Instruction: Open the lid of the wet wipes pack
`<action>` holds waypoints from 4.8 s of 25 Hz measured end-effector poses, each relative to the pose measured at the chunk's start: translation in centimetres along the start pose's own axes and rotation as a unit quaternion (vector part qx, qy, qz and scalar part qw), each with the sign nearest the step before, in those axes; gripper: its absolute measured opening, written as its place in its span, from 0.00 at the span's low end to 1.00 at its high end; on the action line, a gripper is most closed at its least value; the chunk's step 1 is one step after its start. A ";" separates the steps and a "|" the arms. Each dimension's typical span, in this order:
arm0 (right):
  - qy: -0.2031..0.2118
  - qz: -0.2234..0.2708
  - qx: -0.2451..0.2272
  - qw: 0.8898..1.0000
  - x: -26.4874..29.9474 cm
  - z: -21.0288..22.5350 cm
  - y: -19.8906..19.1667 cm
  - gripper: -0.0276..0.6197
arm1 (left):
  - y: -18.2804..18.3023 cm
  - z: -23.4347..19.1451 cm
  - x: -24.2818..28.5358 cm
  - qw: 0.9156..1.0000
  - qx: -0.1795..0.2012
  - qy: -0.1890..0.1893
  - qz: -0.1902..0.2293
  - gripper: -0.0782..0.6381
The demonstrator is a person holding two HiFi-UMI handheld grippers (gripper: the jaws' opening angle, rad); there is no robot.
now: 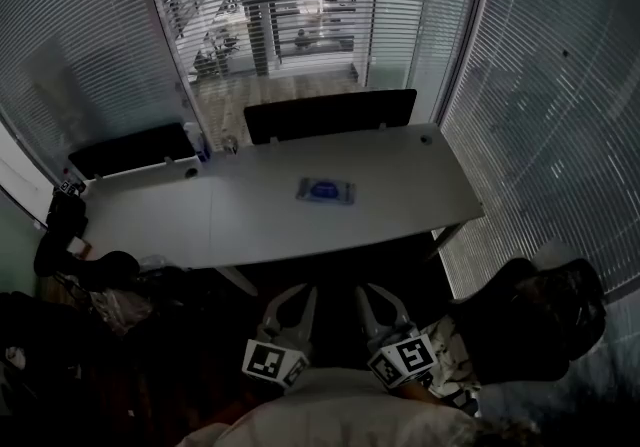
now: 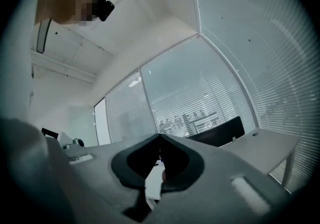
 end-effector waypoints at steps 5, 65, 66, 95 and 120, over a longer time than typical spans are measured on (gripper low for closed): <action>-0.002 -0.005 0.012 1.000 -1.0 1.6 0.2 0.04 | -1.0 1.4 1.1 1.000 -0.003 0.000 -0.004 0.11; -0.079 -0.050 -0.069 0.993 29.2 6.2 -1.9 0.04 | 2.2 -26.3 19.1 0.997 -0.038 -0.053 -0.049 0.11; -0.080 -0.049 -0.070 0.993 29.5 6.5 -1.9 0.04 | 2.2 -26.3 19.6 0.996 -0.036 -0.054 -0.053 0.11; 0.001 -0.149 -0.116 0.982 34.8 18.2 -7.1 0.05 | -5.8 -28.3 29.9 0.982 0.026 0.006 -0.185 0.11; 0.146 -0.357 -0.306 0.871 38.2 24.2 -24.3 0.13 | -23.4 -35.9 32.3 0.913 -0.005 0.049 -0.404 0.11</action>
Point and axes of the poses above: the fingertips, and each gripper's own axes: x forward along the fingers, z to its right, y out of its top, the point moved 9 cm from there along -x, backward along the fingers, and after that the axes turned 5 degrees about -x, right-handed, at the moved point
